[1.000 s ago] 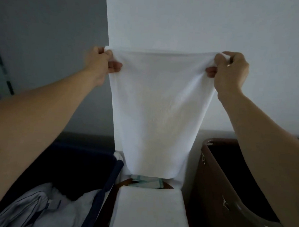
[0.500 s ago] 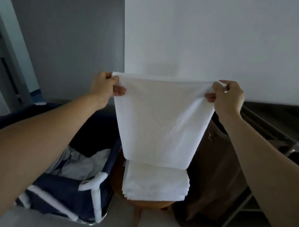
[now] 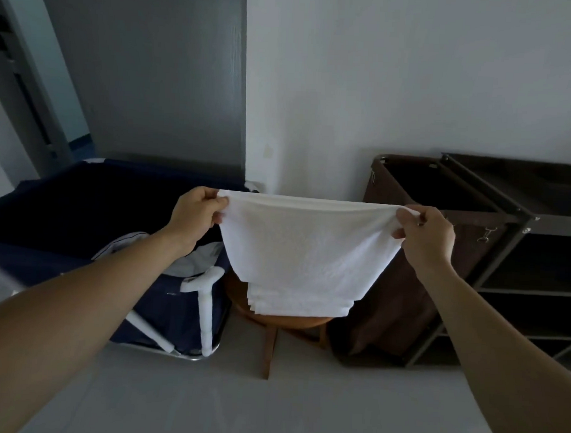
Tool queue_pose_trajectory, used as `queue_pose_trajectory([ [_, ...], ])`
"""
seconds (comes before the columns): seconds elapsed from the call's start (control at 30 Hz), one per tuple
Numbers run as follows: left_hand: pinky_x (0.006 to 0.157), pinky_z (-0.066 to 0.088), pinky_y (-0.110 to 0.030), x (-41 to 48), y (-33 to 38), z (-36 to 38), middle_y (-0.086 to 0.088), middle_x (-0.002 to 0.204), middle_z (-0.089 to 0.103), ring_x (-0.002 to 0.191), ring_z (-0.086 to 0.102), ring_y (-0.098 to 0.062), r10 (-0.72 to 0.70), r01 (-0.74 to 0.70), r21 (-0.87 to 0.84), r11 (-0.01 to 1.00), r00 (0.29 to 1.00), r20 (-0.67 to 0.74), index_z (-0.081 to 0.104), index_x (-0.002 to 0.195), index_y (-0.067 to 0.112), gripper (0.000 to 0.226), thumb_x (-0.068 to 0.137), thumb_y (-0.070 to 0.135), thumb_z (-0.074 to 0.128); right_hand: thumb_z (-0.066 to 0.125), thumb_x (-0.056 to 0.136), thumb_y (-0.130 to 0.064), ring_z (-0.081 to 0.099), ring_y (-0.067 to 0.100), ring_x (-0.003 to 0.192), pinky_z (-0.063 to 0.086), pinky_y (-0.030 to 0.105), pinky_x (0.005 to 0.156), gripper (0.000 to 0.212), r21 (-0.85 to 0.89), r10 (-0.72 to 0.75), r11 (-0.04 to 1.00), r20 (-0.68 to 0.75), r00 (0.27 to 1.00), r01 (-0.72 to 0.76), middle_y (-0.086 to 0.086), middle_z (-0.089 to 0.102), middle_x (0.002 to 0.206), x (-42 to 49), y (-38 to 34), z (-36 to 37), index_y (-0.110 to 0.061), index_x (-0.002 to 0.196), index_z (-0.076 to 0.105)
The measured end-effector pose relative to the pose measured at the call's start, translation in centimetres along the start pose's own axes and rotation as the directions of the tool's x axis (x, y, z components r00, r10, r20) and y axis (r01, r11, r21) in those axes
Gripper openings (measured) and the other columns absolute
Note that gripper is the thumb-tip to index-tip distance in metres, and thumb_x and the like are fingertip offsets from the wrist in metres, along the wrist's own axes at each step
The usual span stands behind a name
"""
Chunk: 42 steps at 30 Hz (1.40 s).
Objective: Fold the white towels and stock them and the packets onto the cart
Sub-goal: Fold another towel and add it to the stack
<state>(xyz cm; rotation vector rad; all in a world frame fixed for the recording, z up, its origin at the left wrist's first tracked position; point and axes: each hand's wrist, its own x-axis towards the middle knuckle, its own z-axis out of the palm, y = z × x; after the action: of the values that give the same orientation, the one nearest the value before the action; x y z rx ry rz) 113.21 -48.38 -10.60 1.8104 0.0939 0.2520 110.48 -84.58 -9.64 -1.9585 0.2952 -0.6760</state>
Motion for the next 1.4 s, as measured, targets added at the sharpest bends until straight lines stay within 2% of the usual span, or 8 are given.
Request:
queue_pose_trajectory([
  [0.33,0.077,0.049,-0.026,6.4,-2.8,4.4,-0.001,0.098,0.062,0.090,0.059,-0.013,-0.016,0.016,-0.007,1.000,0.998,-0.065,0.062,0.098,0.018,0.008,0.097,0.020,0.054,0.061,0.098,-0.028,0.065,0.006,0.072,0.042,0.016,0.066,0.014,-0.062,0.036,0.997,-0.026,0.999,-0.038,0.001,0.071,0.079,5.4,4.0,4.7,-0.020,0.108,0.066],
  [0.43,0.081,0.053,-0.037,10.7,-5.3,6.9,-0.006,0.102,0.063,0.092,0.062,-0.020,-0.072,0.072,0.000,0.997,0.997,-0.037,0.061,0.107,0.012,0.015,0.096,0.021,0.054,0.061,0.097,-0.032,0.062,0.016,0.081,0.044,0.026,0.071,0.020,-0.148,0.072,0.986,-0.011,0.997,-0.073,-0.003,0.065,0.086,9.4,7.0,8.0,-0.018,0.110,0.068],
  [0.53,0.068,0.049,-0.028,16.1,-9.0,10.0,-0.004,0.100,0.062,0.088,0.061,-0.018,-0.141,0.144,0.069,0.987,0.989,-0.046,0.059,0.111,0.011,0.018,0.097,0.021,0.055,0.062,0.097,-0.032,0.055,0.008,0.074,0.043,0.028,0.066,0.022,-0.216,0.156,0.966,0.063,0.986,-0.139,-0.011,0.059,0.081,14.3,11.6,12.2,-0.017,0.111,0.069],
  [0.7,0.063,0.045,-0.026,24.7,-16.2,16.6,0.001,0.091,0.061,0.082,0.059,-0.015,-0.312,0.316,0.187,0.930,0.949,-0.056,0.058,0.097,0.017,0.006,0.099,0.017,0.053,0.061,0.097,-0.031,0.058,0.011,0.077,0.050,0.034,0.071,0.018,-0.303,0.375,0.904,0.224,0.899,-0.301,-0.008,0.062,0.085,21.1,20.3,19.4,-0.019,0.108,0.068],
  [0.9,0.071,0.050,-0.037,31.1,-26.1,21.8,-0.020,0.095,0.068,0.089,0.065,-0.038,-0.538,0.521,0.308,0.796,0.842,-0.035,0.065,0.096,0.003,0.021,0.098,0.020,0.052,0.066,0.095,-0.023,0.060,0.021,0.088,0.053,0.042,0.086,0.023,-0.300,0.544,0.833,0.295,0.785,-0.465,0.008,0.067,0.102,24.1,29.8,26.5,-0.008,0.111,0.066],
  [1.03,0.068,0.044,-0.033,33.7,-30.0,23.5,-0.008,0.098,0.060,0.085,0.057,-0.023,-0.585,0.559,0.356,0.749,0.810,-0.039,0.056,0.108,0.012,0.016,0.100,0.025,0.051,0.065,0.094,-0.030,0.062,0.027,0.096,0.053,0.046,0.089,0.033,-0.384,0.622,0.770,0.275,0.733,-0.510,0.005,0.063,0.101,24.5,33.9,28.6,-0.007,0.117,0.064],
  [1.27,0.068,0.043,-0.033,34.4,-31.1,24.0,-0.008,0.098,0.058,0.084,0.054,-0.020,-0.561,0.500,0.411,0.762,0.827,0.032,0.052,0.106,0.011,0.012,0.099,0.020,0.049,0.067,0.093,-0.031,0.061,0.027,0.093,0.049,0.038,0.085,0.027,-0.443,0.580,0.773,0.207,0.788,-0.454,0.002,0.062,0.095,23.7,33.7,29.4,-0.010,0.108,0.063],
  [1.4,0.065,0.042,-0.033,32.8,-29.5,24.0,-0.010,0.089,0.057,0.076,0.051,-0.020,-0.496,0.466,0.322,0.824,0.868,0.012,0.052,0.099,0.008,0.006,0.096,0.012,0.049,0.072,0.090,-0.026,0.054,0.012,0.067,0.041,0.027,0.064,0.022,-0.401,0.550,0.822,0.371,0.748,-0.405,-0.005,0.057,0.073,22.2,32.2,28.4,-0.018,0.079,0.055],
])
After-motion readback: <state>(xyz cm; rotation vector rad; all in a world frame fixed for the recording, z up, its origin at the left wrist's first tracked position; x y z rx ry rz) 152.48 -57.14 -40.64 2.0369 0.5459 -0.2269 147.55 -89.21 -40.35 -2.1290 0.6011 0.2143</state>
